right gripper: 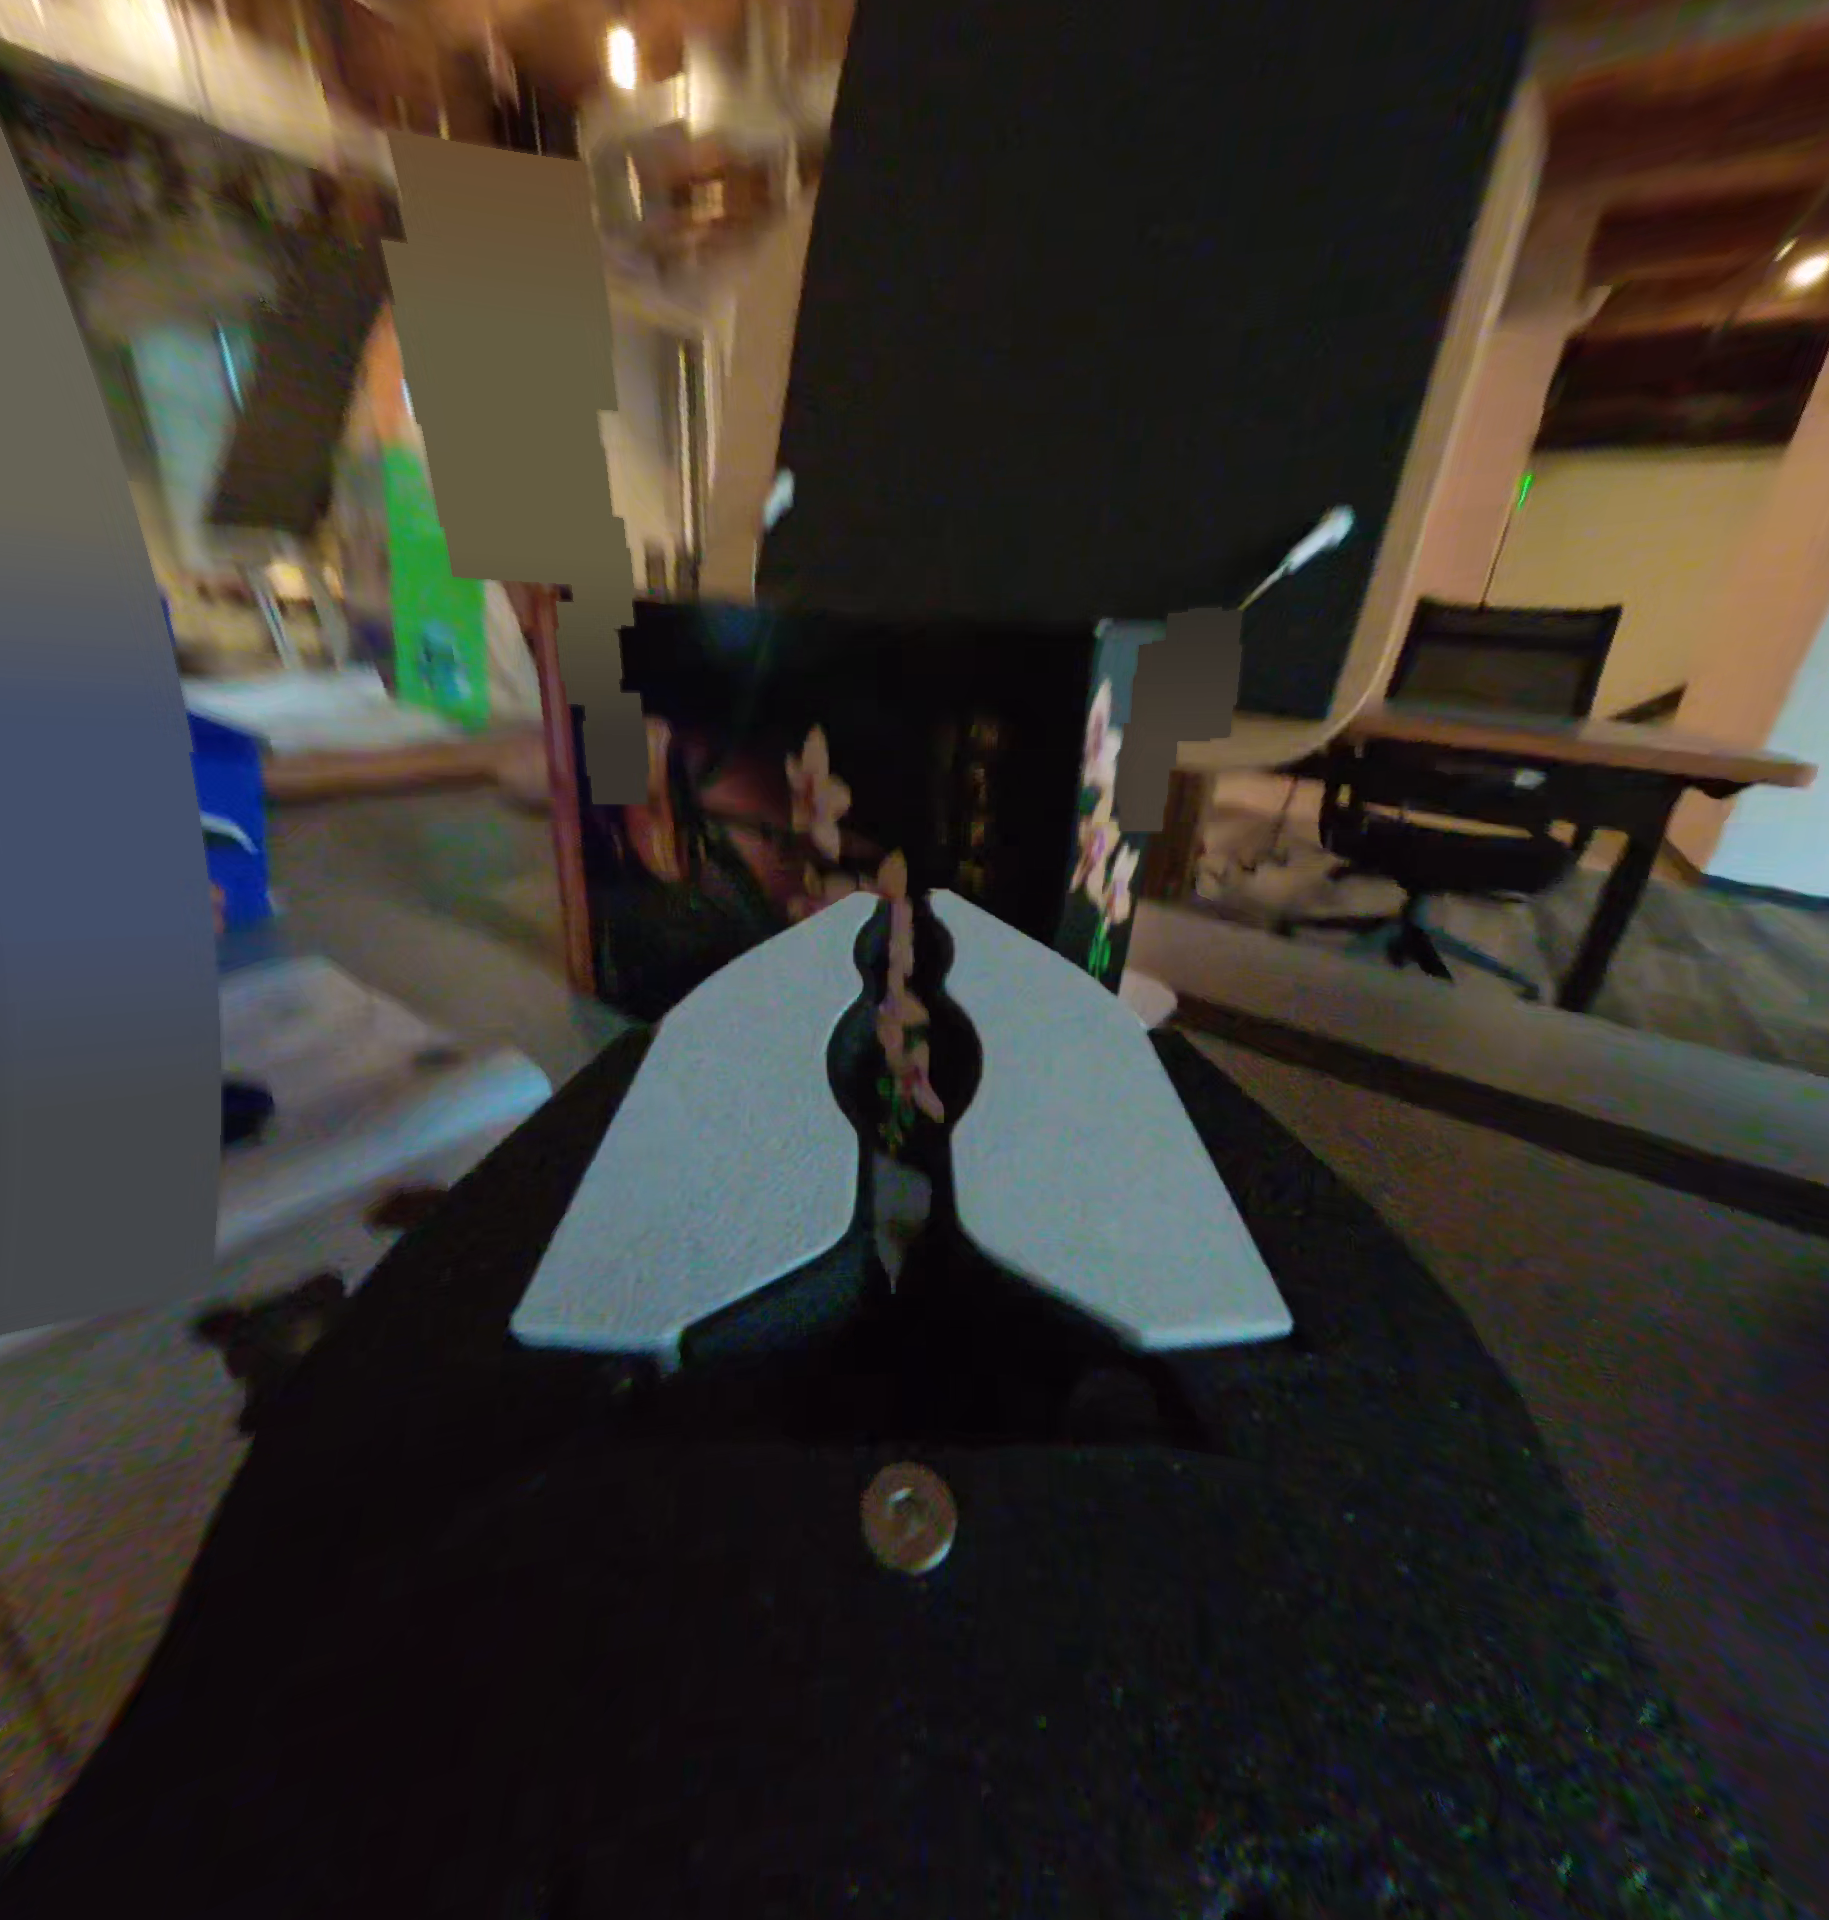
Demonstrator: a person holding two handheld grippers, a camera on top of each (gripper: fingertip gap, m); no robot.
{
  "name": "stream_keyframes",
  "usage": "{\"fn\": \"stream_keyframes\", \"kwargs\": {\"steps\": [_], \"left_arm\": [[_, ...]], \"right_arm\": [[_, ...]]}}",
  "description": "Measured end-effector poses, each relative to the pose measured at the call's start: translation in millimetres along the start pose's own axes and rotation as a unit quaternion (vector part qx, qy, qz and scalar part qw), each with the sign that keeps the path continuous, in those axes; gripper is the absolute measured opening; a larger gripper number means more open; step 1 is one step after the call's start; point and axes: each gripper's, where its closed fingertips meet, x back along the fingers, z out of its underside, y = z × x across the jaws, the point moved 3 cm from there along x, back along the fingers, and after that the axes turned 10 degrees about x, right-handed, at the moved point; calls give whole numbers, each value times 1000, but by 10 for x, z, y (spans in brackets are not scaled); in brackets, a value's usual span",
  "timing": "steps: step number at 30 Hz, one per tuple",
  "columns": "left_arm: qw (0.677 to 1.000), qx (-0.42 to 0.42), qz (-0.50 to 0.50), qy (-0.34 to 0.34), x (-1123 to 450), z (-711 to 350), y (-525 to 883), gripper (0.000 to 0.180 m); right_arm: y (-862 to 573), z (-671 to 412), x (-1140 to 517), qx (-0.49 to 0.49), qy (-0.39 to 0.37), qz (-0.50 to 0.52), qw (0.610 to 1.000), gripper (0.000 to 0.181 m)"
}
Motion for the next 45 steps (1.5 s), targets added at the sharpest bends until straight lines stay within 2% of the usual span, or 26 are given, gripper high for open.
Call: {"fn": "stream_keyframes", "kwargs": {"steps": [1, 2, 4, 5, 7, 8, 9, 10, 12, 16, 20, 23, 26, 29, 32, 34, 37, 39, 41, 44, 45], "left_arm": [[1000, -11, -6, -6, 21, -14, 21, 2], [1000, -6, -11, -10, 31, -26, 38, 0], [1000, 23, 4, 0, 28, 7, 34, 14], [999, 34, 9, 6, 21, 26, 38, 22], [999, 39, 2, 1, 10, 23, 64, 37], [999, 40, -5, 2, 5, 26, 80, 45], [999, 41, -12, 2, 4, 27, 93, 53], [999, 38, -10, 0, 5, 25, 91, 61], [999, 35, 0, 2, 2, 30, 75, 60], [999, 47, -1, 8, -16, 38, 100, 60], [999, 28, -29, -23, 45, -42, 164, 61], [997, 48, -28, -57, 91, -108, 178, 62], [998, 42, -17, -43, 40, -113, 128, 57], [1000, 13, -13, -4, -71, -175, 76, 56], [999, 33, -6, 25, -176, -241, -38, 63], [999, 49, -6, 14, -221, -236, -126, 63], [1000, 21, -20, -9, -256, -126, -153, 59], [1000, 6, -7, 11, -277, -117, -149, 58], [1000, 2, -11, -5, -273, -151, -73, 51], [999, 46, 1, 7, -219, -75, -18, 44], [999, 50, 2, 5, -198, -71, -6, 43]], "right_arm": [[58, 67, -20, 31, 26, -15, 999, 3], [109, 101, -39, 62, 42, -28, 997, 2], [181, 112, -74, 93, 47, -38, 994, 4], [213, 113, -94, 90, 41, -41, 994, 14], [207, 150, -154, 80, 36, -29, 996, 69], [188, 186, -176, 78, 45, -24, 996, 83], [170, 229, -186, 77, 59, -21, 995, 84], [178, 245, -181, 80, 64, -30, 994, 75], [199, 231, -154, 85, 59, -44, 994, 49], [107, 228, -115, 99, 65, -6, 993, 39], [72, 208, -121, 66, 66, 7, 996, 38], [120, 162, -126, 60, 69, -9, 996, 39], [173, 40, -104, 51, 50, -23, 997, 39], [98, -70, -75, 47, 31, -1, 998, 60], [46, -38, -97, -7, 3, 14, 1000, 94], [113, 61, -145, -32, 22, -9, 999, 99], [227, 96, -173, -8, 37, -33, 999, 100], [253, 131, -159, -17, 59, -34, 998, 97], [238, 193, -154, -36, 79, -33, 996, 88], [225, 305, -143, -17, 105, -44, 993, 63], [250, 319, -132, -2, 112, -55, 992, 44]]}}
